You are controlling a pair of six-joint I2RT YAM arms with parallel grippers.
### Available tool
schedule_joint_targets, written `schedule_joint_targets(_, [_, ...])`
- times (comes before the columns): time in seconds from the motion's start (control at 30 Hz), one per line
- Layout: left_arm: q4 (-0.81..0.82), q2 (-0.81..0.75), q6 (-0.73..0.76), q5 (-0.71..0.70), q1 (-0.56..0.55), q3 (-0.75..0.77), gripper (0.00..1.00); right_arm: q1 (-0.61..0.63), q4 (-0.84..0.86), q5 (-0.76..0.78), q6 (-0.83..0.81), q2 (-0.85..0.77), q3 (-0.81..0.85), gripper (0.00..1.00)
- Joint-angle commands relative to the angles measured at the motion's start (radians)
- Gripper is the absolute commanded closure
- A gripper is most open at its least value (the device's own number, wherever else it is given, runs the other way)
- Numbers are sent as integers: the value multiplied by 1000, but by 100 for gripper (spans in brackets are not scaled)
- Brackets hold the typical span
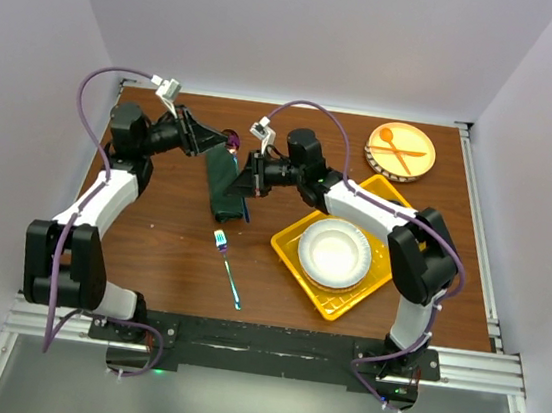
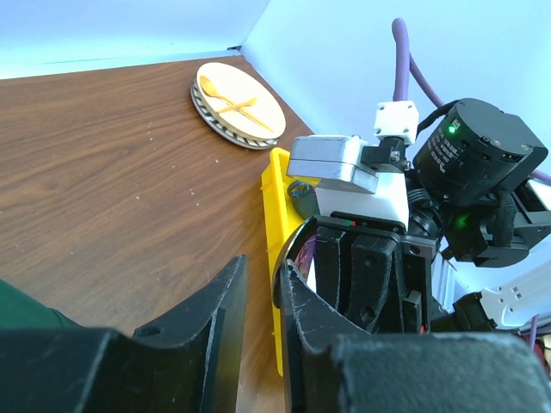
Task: Fold the napkin into a case and place the utensils inside
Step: Pass from the right arm to the left, then insert the spoon into the folded napkin.
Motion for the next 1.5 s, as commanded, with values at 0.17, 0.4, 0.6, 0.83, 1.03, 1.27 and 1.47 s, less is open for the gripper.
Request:
schedule_joint_targets(0.17, [91,63,-16,25,-4,69,77,0,26,-62,8,44,76,100])
schedule_joint_targets(0.4, [75,132,-7,30,9,112,100,-18,4,-79,11,85,135,79])
schedule_joint_targets(0.6, [-8,332,35,19,95,307,100,-132,-149,-37,-146,145,250,38])
schedule_joint_targets(0.83, [-93,578,91,31,141,544,100,-159,-425,25,-464,216,353,68])
schedule_joint_targets(1.03, [-154,728,144,-5,151,693,100,-153,-473,-16,-489,283,352,86])
schedule_joint_targets(1.27, [-281,863,249,-15,151,848,100,-132,-544,-11,-512,347,384,91])
schedule_joint_targets(1.47, [-360,911,348,4,154,915,100,-104,-588,7,-564,381,407,92])
